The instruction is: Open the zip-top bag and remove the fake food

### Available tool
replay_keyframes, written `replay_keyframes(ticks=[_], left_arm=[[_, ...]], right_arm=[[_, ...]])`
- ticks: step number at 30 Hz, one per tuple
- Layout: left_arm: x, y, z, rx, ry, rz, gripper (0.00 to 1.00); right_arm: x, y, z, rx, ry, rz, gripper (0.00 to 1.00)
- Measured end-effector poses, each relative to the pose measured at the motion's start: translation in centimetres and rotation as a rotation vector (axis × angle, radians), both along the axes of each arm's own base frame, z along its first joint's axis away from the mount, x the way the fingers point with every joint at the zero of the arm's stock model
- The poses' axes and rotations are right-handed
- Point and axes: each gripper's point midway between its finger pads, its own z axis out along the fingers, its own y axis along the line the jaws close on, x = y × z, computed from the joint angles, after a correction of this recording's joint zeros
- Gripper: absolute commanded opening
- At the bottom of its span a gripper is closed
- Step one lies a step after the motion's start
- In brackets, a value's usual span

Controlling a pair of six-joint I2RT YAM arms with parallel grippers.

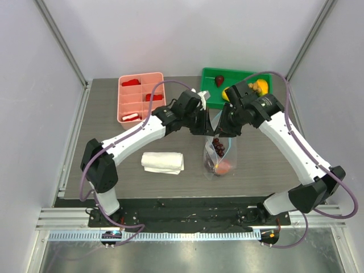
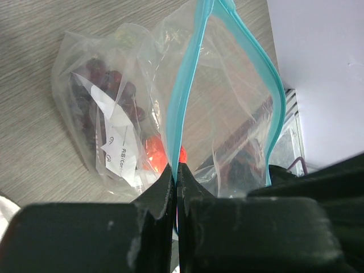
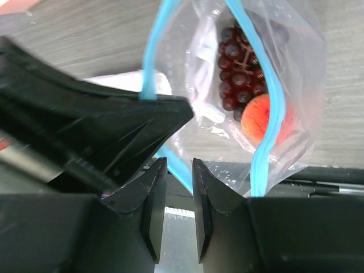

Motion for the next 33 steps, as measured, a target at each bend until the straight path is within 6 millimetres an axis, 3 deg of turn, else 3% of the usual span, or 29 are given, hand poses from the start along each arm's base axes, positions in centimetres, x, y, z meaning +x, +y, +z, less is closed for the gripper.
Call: replay_keyframes(ticks=[7,17,21,27,33], left_arm=[[-0.6,-0.6,0.1,-0.005,-0.008,-0.015,0.0],[-1.2,-0.3,-0.7,0.006,0.0,-0.016,0.0],[-1.3,-0.2,-0.9,0.011,0.004,-0.015,0.0],[-1.5,-0.2,-1.1,0.013,0.013,-0.018,0.0],[-2.0,-0.2,-1.8,0.025,0.031,-0.022,0.0]], right_arm=[[-0.5,-1.1,-3.4,-0.075,0.062,-0.03,0.31],[-4.4,-3.1,-13.2,-0.199,0.253,-0.007,0.42],[-5.3,-3.4,-14.5,-0.201,0.268,0.012,0.49],[-5.9,-3.9,-14.4,-0.197,0.238,0.048,0.61],[-6.0,-4.5,-16.4,-0.232,0.226,0.081,0.68]])
